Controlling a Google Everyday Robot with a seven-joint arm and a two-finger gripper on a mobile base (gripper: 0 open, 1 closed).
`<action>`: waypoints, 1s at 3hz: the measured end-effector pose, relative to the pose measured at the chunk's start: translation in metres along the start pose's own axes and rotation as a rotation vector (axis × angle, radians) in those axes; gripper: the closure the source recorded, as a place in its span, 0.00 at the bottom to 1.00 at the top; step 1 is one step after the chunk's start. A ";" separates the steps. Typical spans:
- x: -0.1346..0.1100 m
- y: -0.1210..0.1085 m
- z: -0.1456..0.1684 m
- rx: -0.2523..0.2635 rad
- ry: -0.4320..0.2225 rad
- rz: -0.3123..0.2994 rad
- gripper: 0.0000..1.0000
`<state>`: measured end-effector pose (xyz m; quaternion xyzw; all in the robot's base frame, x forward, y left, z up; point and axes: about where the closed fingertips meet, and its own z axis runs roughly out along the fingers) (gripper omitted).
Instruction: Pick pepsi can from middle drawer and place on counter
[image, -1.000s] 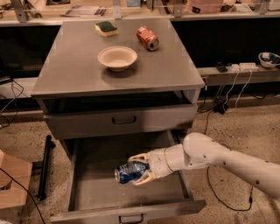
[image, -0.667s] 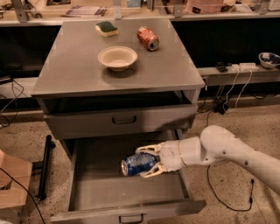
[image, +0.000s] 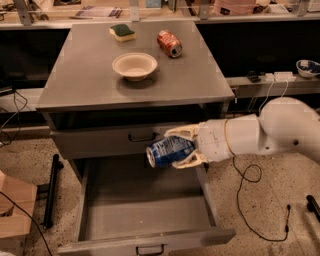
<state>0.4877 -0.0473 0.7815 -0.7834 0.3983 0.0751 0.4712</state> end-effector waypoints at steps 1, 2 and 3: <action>-0.020 -0.071 -0.040 0.025 0.124 -0.087 1.00; -0.025 -0.091 -0.047 0.042 0.140 -0.110 1.00; -0.023 -0.095 -0.045 0.033 0.144 -0.116 1.00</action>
Offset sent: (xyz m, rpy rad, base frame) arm 0.0244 -0.0040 0.0762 -0.0878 -0.1077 -0.0470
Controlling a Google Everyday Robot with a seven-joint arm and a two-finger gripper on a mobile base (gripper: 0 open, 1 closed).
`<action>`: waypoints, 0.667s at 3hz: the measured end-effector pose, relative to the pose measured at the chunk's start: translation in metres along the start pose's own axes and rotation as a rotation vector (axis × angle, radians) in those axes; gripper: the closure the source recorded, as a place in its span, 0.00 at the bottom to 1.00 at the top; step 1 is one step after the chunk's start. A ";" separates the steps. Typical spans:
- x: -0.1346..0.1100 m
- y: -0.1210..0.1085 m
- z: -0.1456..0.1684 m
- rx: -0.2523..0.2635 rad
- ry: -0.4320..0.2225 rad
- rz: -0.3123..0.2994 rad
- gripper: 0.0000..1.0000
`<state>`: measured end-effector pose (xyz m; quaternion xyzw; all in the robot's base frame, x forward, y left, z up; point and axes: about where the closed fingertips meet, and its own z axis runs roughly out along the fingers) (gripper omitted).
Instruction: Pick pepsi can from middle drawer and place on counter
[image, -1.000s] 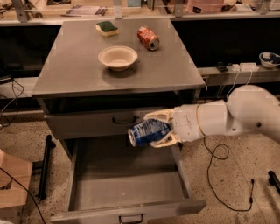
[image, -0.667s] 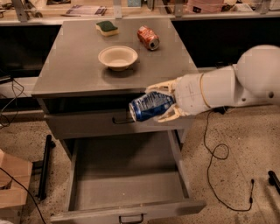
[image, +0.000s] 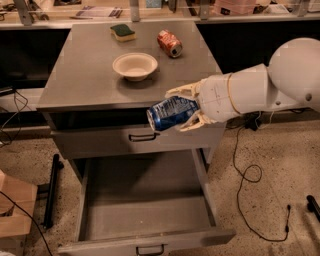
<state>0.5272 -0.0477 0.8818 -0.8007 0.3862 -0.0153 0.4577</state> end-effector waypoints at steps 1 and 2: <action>0.023 -0.021 -0.003 0.074 -0.017 0.026 1.00; 0.058 -0.052 -0.007 0.156 -0.044 0.026 1.00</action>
Offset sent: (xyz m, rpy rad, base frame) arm 0.1049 -0.0474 0.0421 0.2097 -0.1178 -0.0548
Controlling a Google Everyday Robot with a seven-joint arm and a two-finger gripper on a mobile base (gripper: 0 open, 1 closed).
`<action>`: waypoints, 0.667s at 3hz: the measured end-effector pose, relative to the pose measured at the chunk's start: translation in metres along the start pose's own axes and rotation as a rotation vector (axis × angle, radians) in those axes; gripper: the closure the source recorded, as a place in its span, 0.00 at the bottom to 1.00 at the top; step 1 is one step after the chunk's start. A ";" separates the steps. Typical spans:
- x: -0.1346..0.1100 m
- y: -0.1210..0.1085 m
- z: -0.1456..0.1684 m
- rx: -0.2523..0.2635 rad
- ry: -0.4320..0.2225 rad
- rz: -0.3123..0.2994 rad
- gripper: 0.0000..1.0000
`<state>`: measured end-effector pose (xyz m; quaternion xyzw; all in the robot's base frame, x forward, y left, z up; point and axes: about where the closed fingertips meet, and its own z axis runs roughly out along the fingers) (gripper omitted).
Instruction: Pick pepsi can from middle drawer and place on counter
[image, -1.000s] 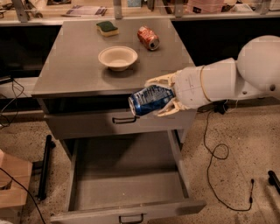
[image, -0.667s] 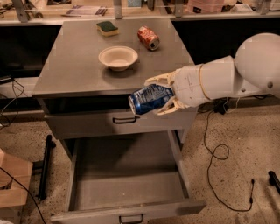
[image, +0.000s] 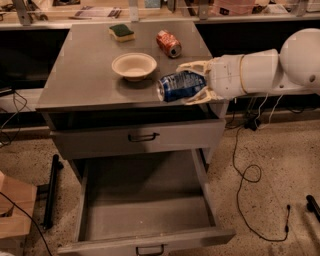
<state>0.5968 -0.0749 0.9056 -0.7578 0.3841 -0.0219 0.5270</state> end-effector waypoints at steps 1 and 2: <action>0.026 -0.020 0.002 0.035 -0.042 -0.001 1.00; 0.047 -0.025 0.006 0.050 -0.086 0.021 1.00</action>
Offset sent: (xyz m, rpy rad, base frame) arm 0.0720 -0.0374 -0.0045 0.1453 0.0130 0.0550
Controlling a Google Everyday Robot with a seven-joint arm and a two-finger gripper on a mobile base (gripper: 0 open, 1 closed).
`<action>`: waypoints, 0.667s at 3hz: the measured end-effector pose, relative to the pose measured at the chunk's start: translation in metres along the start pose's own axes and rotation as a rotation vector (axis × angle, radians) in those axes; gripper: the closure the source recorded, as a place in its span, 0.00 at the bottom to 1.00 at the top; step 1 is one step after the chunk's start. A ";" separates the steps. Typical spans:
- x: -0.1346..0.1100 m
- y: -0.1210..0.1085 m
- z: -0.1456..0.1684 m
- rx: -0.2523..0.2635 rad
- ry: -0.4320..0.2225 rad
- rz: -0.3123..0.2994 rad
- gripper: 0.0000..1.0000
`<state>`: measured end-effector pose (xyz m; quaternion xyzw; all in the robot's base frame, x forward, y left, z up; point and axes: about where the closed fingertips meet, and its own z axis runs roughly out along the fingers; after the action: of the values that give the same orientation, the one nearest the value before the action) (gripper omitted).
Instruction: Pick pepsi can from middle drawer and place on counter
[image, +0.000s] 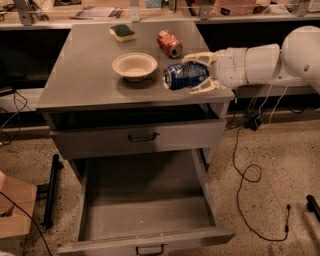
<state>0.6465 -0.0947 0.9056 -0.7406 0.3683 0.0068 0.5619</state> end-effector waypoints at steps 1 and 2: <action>0.021 0.001 0.004 -0.017 -0.029 0.020 1.00; 0.042 -0.003 0.012 -0.039 -0.032 0.034 0.85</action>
Offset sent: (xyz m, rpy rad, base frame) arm 0.0666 -0.0244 -0.0253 -0.0124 0.0745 0.0234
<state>0.6838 -0.1074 0.8860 -0.7448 0.3714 0.0353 0.5532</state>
